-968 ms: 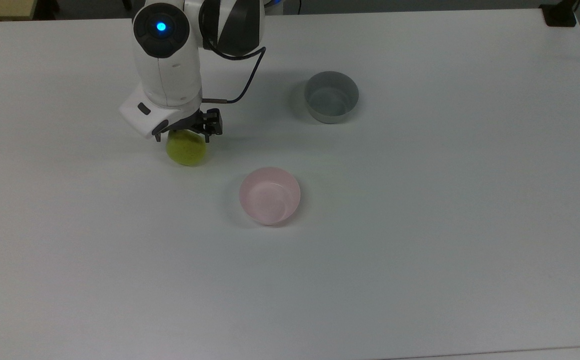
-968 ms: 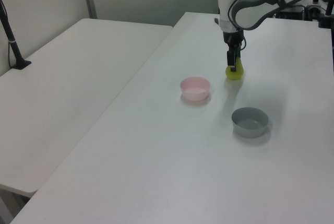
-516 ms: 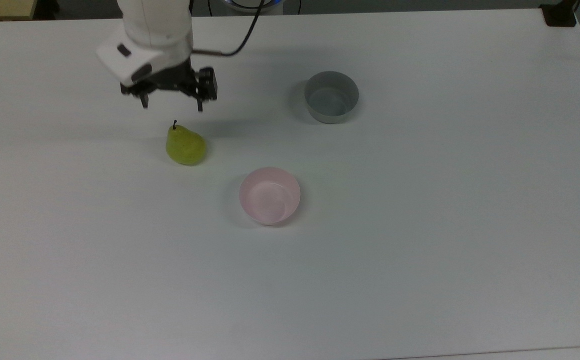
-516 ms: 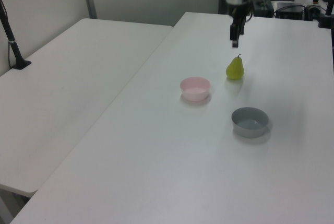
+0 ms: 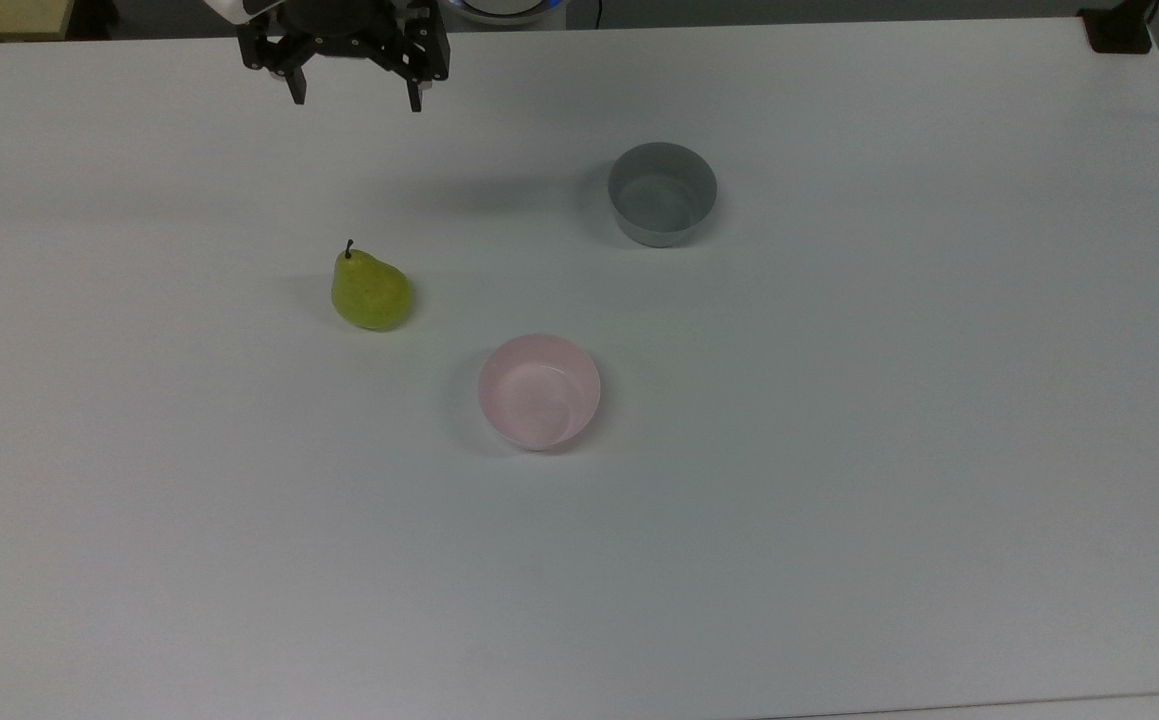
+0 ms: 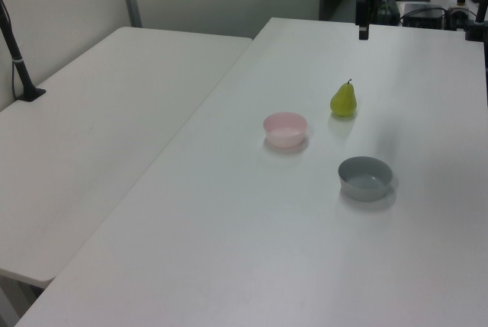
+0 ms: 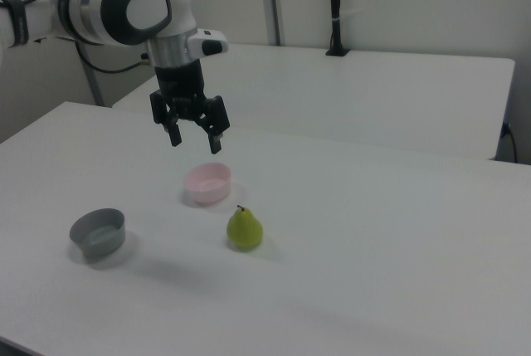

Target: Pick up a pear from the bowl

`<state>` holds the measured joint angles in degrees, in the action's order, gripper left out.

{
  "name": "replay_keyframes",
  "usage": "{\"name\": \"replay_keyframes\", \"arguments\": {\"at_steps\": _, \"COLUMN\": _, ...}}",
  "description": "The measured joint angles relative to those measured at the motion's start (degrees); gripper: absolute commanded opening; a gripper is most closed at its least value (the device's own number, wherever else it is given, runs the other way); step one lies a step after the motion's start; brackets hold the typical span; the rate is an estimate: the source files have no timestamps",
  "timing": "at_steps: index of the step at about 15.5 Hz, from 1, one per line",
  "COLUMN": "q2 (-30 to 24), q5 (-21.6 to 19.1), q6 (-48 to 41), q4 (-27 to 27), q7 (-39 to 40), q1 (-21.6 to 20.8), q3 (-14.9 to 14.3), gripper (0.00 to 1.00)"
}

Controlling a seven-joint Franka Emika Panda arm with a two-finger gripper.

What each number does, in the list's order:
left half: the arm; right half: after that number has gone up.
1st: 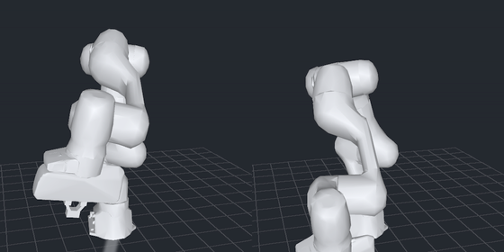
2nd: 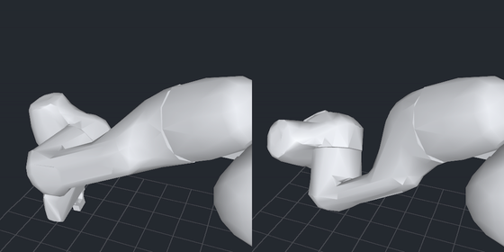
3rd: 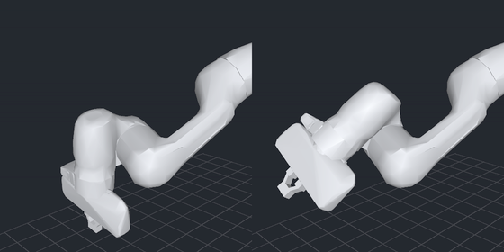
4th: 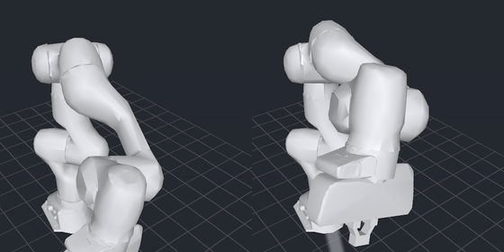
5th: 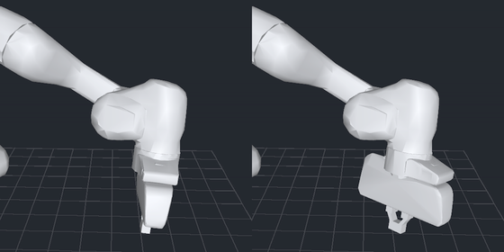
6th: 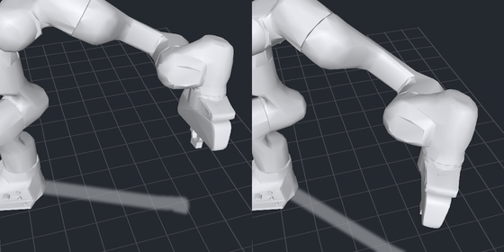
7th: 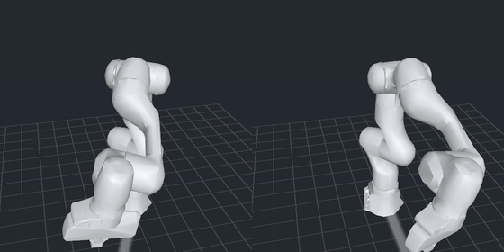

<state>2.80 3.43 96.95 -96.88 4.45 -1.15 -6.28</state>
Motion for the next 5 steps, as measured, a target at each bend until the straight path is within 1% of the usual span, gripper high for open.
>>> {"name": "replay_keyframes", "arguments": {"at_steps": 5, "q2": -0.3, "q5": 0.0, "q6": 0.0, "q4": 0.0, "q7": -1.3, "q1": 0.0, "q3": 0.2, "gripper": 1.0}}
